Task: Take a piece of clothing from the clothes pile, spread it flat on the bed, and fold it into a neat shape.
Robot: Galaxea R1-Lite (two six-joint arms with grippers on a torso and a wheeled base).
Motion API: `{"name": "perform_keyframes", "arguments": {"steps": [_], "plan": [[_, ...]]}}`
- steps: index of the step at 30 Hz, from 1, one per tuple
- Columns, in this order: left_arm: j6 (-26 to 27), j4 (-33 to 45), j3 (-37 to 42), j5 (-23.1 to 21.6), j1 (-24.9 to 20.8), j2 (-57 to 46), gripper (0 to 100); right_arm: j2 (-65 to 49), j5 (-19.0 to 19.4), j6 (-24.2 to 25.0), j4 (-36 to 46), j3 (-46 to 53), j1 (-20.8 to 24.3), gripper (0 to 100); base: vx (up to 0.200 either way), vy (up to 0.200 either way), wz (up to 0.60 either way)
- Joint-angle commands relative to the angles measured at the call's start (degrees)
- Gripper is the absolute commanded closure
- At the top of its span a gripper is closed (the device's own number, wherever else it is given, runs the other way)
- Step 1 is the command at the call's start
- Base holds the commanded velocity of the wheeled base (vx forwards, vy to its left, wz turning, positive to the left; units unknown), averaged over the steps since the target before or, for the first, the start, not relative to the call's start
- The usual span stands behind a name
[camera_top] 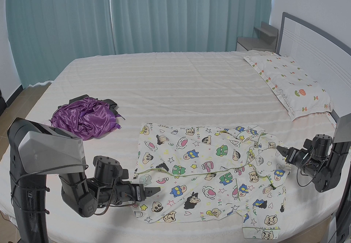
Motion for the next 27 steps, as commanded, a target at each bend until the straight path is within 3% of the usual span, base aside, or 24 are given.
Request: {"name": "perform_keyframes", "arguments": {"steps": [1, 13, 22, 23, 27], "plan": [[0.0, -0.1, 1.9, -1.4, 1.6, -1.4, 0, 0.7, 0.0, 0.0, -0.1, -0.1, -0.1, 0, 0.0, 0.0, 0.0], [-0.2, -0.2, 3.1, -2.5, 1.7, 0.5, 0, 3.2, 0.0, -0.2, -4.7, 1.3, -0.1, 0, 0.0, 0.0, 0.0], [-4.8, 0.0, -0.2, -1.8, 1.0, 1.6, 0, 3.0, 0.0, -0.2, -4.7, 1.2, 0.0, 0, 0.0, 0.0, 0.0], [-4.8, 0.0, -0.2, -1.8, 1.0, 1.6, 100, 3.0, 0.0, -0.2, -4.7, 1.2, 0.0, 0, 0.0, 0.0, 0.0], [-5.0, 0.0, 0.4, -0.3, 1.4, 1.6, 100, 3.0, 0.0, -0.2, -4.7, 1.3, 0.0, 0, 0.0, 0.0, 0.0]]}}
